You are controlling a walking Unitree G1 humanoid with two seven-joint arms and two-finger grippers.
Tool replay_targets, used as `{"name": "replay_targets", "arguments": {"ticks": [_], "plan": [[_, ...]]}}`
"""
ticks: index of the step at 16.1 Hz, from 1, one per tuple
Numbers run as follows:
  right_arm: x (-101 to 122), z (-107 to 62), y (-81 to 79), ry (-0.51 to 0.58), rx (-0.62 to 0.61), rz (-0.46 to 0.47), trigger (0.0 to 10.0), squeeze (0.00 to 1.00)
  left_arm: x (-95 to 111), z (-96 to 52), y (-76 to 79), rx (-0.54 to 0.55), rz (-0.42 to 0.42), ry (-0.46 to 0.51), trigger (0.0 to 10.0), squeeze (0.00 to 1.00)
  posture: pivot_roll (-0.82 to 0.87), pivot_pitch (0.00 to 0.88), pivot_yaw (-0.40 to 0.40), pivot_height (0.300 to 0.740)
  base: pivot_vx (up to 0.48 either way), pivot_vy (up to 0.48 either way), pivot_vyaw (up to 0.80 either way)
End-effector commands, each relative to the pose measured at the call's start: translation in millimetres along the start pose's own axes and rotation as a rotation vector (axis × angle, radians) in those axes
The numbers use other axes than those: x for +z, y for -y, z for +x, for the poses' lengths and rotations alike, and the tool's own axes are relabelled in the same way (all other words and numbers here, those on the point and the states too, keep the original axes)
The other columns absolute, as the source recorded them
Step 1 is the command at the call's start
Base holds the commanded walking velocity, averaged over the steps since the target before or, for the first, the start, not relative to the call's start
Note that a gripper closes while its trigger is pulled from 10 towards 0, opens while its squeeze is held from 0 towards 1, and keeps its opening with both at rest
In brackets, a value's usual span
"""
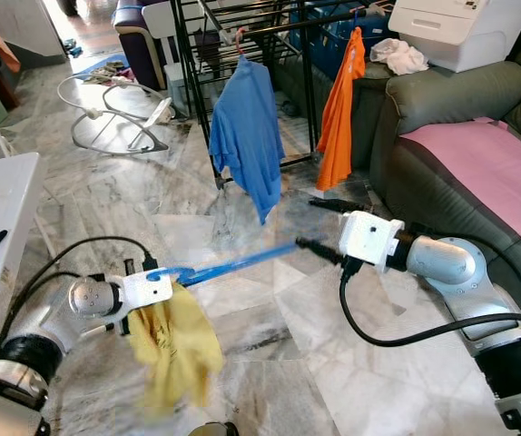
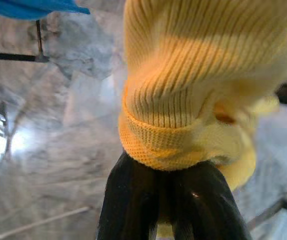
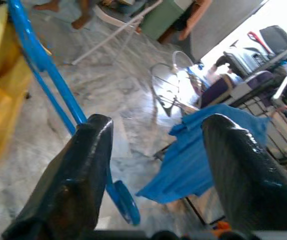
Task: Hang hanger
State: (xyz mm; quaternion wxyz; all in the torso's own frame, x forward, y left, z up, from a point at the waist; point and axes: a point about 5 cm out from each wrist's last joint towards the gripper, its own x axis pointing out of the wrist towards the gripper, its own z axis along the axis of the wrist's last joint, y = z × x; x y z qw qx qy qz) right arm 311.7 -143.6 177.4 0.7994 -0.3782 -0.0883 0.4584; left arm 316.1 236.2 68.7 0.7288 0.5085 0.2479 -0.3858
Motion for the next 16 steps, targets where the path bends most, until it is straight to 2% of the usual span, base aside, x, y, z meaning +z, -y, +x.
{"name": "replay_targets", "arguments": {"ticks": [1, 2, 3, 4, 5, 9, 11, 12, 14, 16], "plan": [[13, 4.9, -0.5, 0.044, 0.052, -0.019, 10.0, 1.0, -5, -7.8, -11.5, 0.001, 0.12, -0.063, 0.0, 0.0, -0.06, 0.036, 0.098, 0.74, 0.0, 0.0, 0.0], [14, 6.3, -2.7, 0.05, 0.071, -0.013, 10.0, 0.9, -9, -9.2, -11.3, -0.022, 0.145, -0.09, 0.0, 0.0, -0.06, 0.035, 0.1, 0.74, 0.0, 0.0, 0.0], [15, 6.6, -5.4, 0.052, 0.099, -0.003, 10.0, 0.12, -11, -10.9, -12.3, -0.041, 0.163, -0.106, 0.0, 0.0, -0.06, 0.034, 0.101, 0.74, 0.0, 0.0, 0.0], [13, 6.3, -9.9, 0.046, 0.149, 0.026, 10.0, 0.0, -11, -13.3, -16.5, -0.049, 0.194, -0.123, 0.0, 0.0, -0.04, 0.028, 0.102, 0.74, 0.0, 0.0, 0.0], [10, 4.3, -17.0, 0.034, 0.232, 0.056, 10.0, 0.0, -10, -16.0, -24.1, -0.037, 0.225, -0.133, 0.0, 0.0, -0.04, 0.027, 0.102, 0.74, 0.0, 0.0, 0.0], [3, 11.7, -27.2, -0.008, 0.365, 0.15, 10.0, 0.0, -2, -14.3, -36.1, -0.014, 0.249, -0.137, 0.0, 0.0, -0.04, 0.015, 0.097, 0.74, 0.0, 0.0, 0.0], [0, 16.0, -29.0, -0.021, 0.372, 0.145, 10.0, 0.0, 2, -12.8, -36.8, -0.017, 0.251, -0.13, 0.0, 0.0, -0.04, 0.01, 0.096, 0.74, 0.0, 0.0, 0.0], [-5, 31.0, -30.5, -0.045, 0.352, 0.14, 10.0, 0.0, 8, -9.2, -36.8, -0.031, 0.272, -0.113, 0.0, 0.0, -0.03, 0.007, 0.093, 0.74, 0.0, 0.0, 0.0], [-7, 44.5, -32.1, -0.077, 0.339, 0.085, 10.0, 0.0, 16, -8.3, -38.4, -0.047, 0.303, -0.085, 0.0, 0.0, -0.03, 0.008, 0.092, 0.74, 0.0, 0.0, 0.0], [-8, 52.2, -31.7, -0.084, 0.326, 0.1, 10.0, 0.0, 22, -8.5, -39.2, -0.059, 0.315, -0.063, 0.0, 0.0, -0.03, 0.008, 0.085, 0.74, 0.0, 0.0, 0.0]]}}
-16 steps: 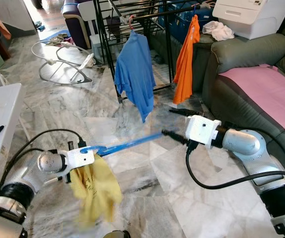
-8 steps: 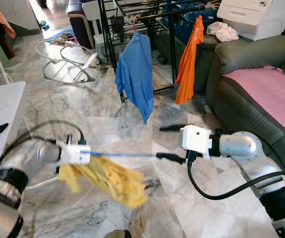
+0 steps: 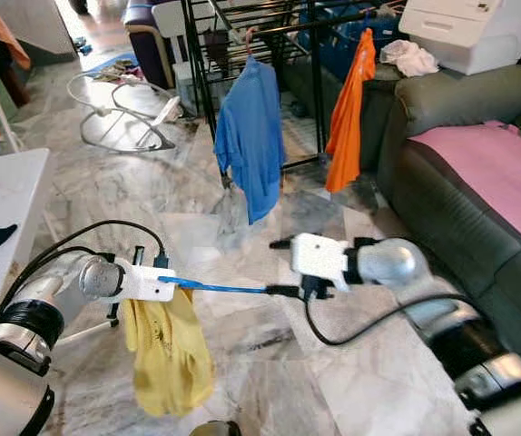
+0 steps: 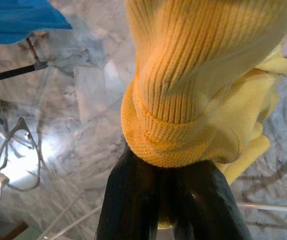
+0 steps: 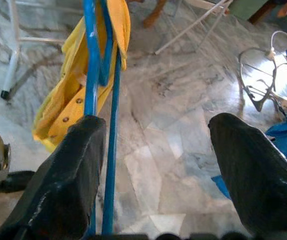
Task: Hang hanger
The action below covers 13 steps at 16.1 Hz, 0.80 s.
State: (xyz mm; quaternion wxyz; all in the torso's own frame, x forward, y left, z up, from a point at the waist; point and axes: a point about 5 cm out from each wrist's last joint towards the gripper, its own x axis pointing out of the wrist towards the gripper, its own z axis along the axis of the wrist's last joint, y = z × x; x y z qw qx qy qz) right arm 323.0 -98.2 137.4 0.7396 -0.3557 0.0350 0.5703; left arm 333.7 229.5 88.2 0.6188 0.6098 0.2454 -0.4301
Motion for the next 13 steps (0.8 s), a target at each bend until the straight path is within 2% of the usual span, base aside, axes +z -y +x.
{"name": "replay_targets", "arguments": {"ticks": [1, 5, 8, 10, 13], "plan": [[1, 5.1, 1.7, -0.011, 0.005, -0.02, 10.0, 0.0, 7, -8.1, -17.8, 0.04, 0.035, 0.029, 0.0, 0.0, -0.03, 0.009, 0.079, 0.74, 0.0, 0.0, 0.0], [-3, 13.9, -3.4, -0.034, 0.047, -0.02, 10.0, 0.0, 13, -5.7, -16.4, 0.038, 0.032, 0.06, 0.0, 0.0, -0.03, 0.012, 0.067, 0.74, 0.0, 0.0, 0.0], [24, 15.5, 12.4, 0.12, -0.071, -0.05, 10.0, 0.0, 10, -2.6, -10.2, 0.023, 0.011, 0.051, 0.0, 0.0, -0.03, 0.013, 0.067, 0.74, 0.0, 0.0, 0.0], [26, 14.6, 7.3, 0.142, -0.036, -0.055, 10.0, 0.0, 10, -1.1, -8.0, 0.016, -0.002, 0.051, 0.0, 0.0, -0.04, 0.012, 0.067, 0.74, 0.0, 0.0, 0.0], [14, 12.3, -11.9, 0.119, 0.069, -0.029, 10.0, 0.0, 11, -0.7, -8.6, 0.016, -0.006, 0.053, 0.0, 0.0, -0.04, 0.012, 0.066, 0.74, 0.0, 0.0, 0.0]]}}
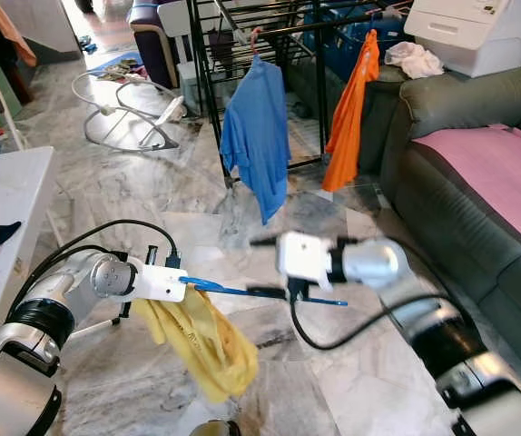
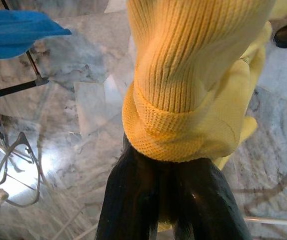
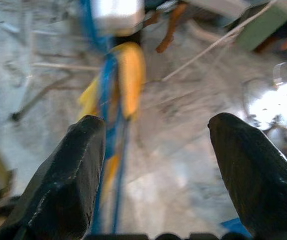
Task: Hang hanger
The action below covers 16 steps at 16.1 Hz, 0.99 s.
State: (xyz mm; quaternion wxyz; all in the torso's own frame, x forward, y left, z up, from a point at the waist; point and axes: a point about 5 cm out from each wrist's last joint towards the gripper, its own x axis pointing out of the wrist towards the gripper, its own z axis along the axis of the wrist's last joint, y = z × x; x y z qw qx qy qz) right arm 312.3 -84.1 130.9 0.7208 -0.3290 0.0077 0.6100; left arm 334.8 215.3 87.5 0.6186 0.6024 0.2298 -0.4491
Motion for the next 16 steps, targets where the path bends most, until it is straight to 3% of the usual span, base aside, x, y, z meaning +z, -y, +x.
{"name": "replay_targets", "arguments": {"ticks": [1, 5, 6, 7, 16], "plan": [[-2, 0.1, -8.5, -0.016, 0.074, 0.007, 10.0, 0.0, -2, -5.6, -7.0, 0.025, -0.019, 0.005, 0.0, 0.0, -0.04, 0.013, 0.066, 0.74, 0.0, 0.0, 0.0], [-14, -3.7, -13.4, -0.083, 0.081, 0.011, 9.9, 0.0, -3, -7.0, -8.0, 0.026, -0.021, 0.005, 0.0, 0.0, -0.04, 0.013, 0.066, 0.74, 0.0, 0.0, 0.0], [-22, -4.2, -11.2, -0.129, 0.049, 0.011, 3.9, 0.0, -2, -7.5, -8.5, 0.024, -0.021, 0.01, 0.0, 0.0, -0.04, 0.015, 0.065, 0.74, 0.0, 0.0, 0.0], [-26, -4.3, -11.3, -0.149, 0.037, 0.028, 0.0, 0.0, -2, -7.8, -9.1, 0.023, -0.021, 0.015, 0.0, 0.0, -0.04, 0.015, 0.065, 0.74, 0.0, 0.0, 0.0], [-41, 4.0, -12.3, -0.22, -0.001, 0.035, 0.0, 0.0, 2, -9.6, -10.2, 0.003, -0.015, 0.033, 0.0, 0.0, -0.03, 0.019, 0.061, 0.74, 0.0, 0.0, 0.0]]}}
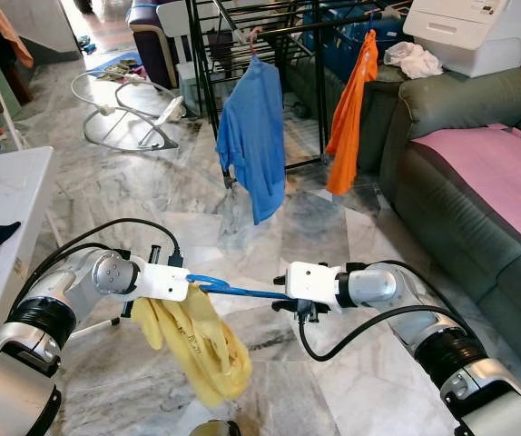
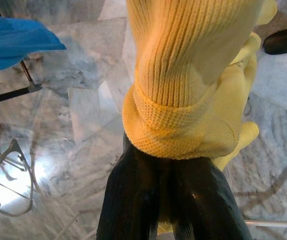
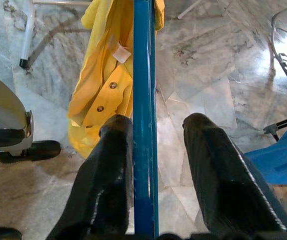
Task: Hang hanger
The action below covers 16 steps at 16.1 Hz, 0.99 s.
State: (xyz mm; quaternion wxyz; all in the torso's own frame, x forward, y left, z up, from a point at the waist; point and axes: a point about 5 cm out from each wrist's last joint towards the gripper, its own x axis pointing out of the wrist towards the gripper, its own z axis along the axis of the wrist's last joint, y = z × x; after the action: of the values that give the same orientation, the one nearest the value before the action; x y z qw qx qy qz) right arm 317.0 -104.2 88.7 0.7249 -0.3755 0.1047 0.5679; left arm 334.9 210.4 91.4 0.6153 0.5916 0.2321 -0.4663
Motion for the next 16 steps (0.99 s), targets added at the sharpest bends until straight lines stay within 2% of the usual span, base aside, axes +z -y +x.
{"name": "replay_targets", "arguments": {"ticks": [1, 13, 16], "plan": [[3.5, 2.0, 3.1, 0.003, -0.01, -0.023, 0.0, 0.0, -3.2, -8.4, -6.9, 0.034, -0.012, 0.007, 0.0, 0.0, -0.03, 0.019, 0.061, 0.74, 0.0, 0.0, 0.0], [-1.0, 1.4, 7.8, 0.001, -0.048, -0.03, 0.0, 0.0, -4.4, -10.4, -7.8, 0.029, 0.002, -0.008, 0.0, 0.0, -0.02, 0.011, 0.06, 0.74, 0.0, 0.0, 0.0], [-0.9, 2.0, 7.9, 0.005, -0.054, -0.031, 0.0, 0.0, -4.1, -10.0, -9.5, 0.063, 0.005, -0.004, 0.0, 0.0, -0.02, 0.011, 0.059, 0.74, 0.0, 0.0, 0.0]]}}
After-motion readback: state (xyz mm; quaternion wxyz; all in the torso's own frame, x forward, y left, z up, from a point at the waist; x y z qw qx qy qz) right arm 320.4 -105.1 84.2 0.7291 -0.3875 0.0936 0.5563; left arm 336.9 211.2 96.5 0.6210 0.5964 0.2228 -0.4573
